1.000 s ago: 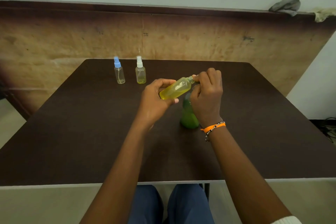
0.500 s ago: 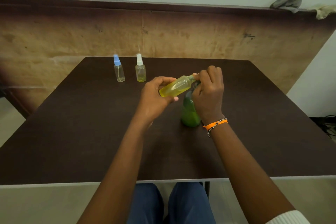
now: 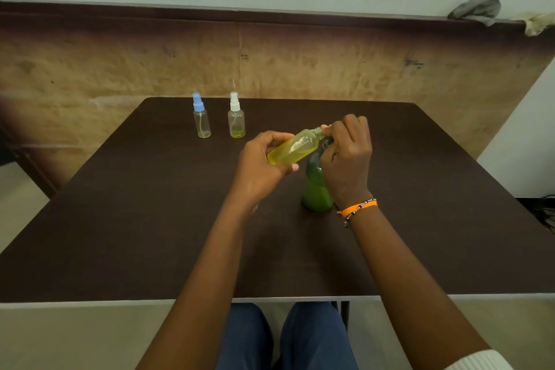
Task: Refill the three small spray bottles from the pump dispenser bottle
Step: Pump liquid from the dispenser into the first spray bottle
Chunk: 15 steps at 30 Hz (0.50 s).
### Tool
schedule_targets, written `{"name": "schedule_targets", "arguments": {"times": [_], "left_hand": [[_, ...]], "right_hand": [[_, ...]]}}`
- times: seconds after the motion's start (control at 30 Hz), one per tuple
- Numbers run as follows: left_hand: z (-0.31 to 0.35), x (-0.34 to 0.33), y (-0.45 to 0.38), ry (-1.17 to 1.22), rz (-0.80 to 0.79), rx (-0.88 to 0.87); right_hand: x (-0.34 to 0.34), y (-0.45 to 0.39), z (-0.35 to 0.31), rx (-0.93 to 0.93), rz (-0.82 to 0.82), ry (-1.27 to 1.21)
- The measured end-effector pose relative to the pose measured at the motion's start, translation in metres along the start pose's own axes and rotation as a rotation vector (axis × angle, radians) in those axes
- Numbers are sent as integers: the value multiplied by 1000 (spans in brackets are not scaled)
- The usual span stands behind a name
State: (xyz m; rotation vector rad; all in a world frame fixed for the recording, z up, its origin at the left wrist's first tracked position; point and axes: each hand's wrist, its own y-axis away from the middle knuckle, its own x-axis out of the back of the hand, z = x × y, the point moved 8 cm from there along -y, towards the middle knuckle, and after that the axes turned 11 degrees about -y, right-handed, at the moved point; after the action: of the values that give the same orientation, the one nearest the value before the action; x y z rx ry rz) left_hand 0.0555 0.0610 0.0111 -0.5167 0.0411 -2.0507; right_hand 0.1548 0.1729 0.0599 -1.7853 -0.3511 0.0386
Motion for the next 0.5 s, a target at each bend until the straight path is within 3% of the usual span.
{"name": "schedule_targets", "arguments": {"times": [0.3,0.5], "left_hand": [[4,-1,1,24,-6,-9],[0,-4,2,-4,-15,-8]], "right_hand": [[2,-8,-2,-32,-59,-43],[0,1,1,-45,22,-64]]}}
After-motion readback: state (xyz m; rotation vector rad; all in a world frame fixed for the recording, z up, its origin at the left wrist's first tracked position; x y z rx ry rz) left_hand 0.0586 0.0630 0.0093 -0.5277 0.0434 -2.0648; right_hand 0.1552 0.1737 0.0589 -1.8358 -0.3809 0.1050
